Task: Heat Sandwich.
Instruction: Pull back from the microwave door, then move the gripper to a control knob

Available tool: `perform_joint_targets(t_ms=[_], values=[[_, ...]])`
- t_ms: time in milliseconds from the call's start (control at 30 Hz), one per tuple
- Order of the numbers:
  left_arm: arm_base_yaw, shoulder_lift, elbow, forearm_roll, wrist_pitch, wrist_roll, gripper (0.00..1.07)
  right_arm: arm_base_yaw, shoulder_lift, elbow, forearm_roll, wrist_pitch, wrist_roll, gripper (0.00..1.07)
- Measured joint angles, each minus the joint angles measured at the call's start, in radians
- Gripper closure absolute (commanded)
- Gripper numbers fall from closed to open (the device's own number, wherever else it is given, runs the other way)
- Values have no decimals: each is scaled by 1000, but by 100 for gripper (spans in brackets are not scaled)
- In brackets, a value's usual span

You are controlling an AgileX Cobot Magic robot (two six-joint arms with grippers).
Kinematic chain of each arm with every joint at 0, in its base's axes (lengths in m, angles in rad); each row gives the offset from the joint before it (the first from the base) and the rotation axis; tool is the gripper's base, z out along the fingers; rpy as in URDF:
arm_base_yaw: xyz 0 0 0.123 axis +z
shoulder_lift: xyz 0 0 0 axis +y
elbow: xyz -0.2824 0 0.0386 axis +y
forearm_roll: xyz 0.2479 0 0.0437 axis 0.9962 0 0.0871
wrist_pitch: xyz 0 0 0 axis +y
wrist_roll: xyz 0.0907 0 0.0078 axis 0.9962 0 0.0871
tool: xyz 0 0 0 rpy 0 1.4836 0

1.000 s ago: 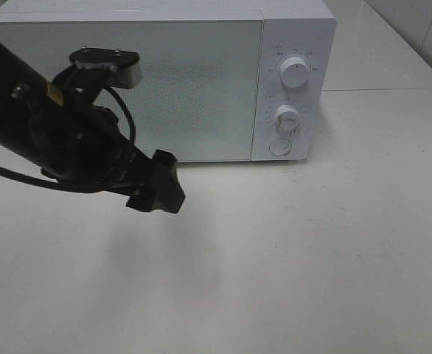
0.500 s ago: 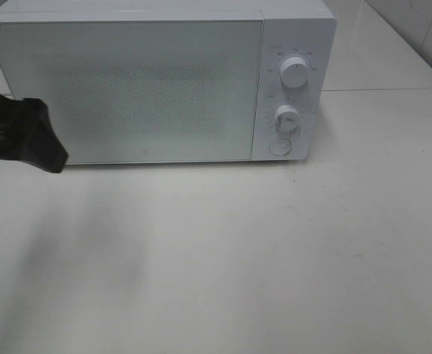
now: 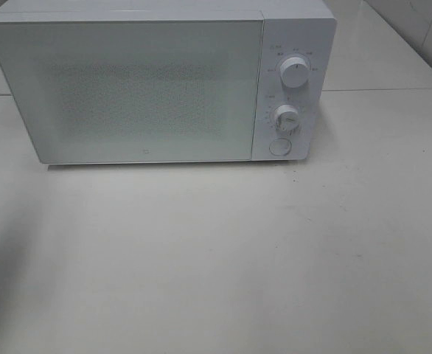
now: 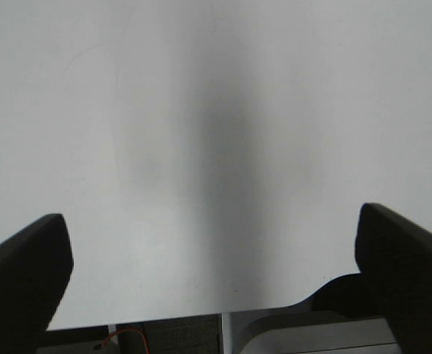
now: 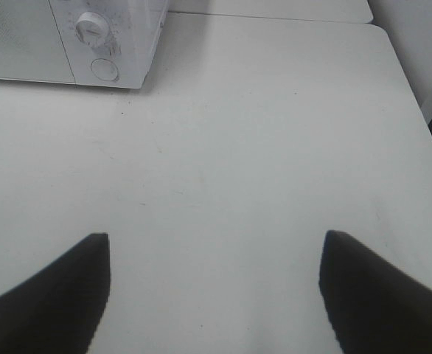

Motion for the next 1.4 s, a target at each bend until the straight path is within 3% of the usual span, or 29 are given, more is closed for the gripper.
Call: perform_joint_targets(t_ms=[33,167,800,1100,1400], values=[[40,-43,28,13,9,0,3,0,0,0,0,0,0,32],[72,-113,71,29,24,0,3,0,0,0,0,0,0,32],[74,-674,281,20,53,24,3,0,0,0,0,0,0,32],[74,-771,356,-9,39,24,3,0,0,0,0,0,0,32],[74,-868,361,-9,27,24,3,0,0,0,0,0,0,32]])
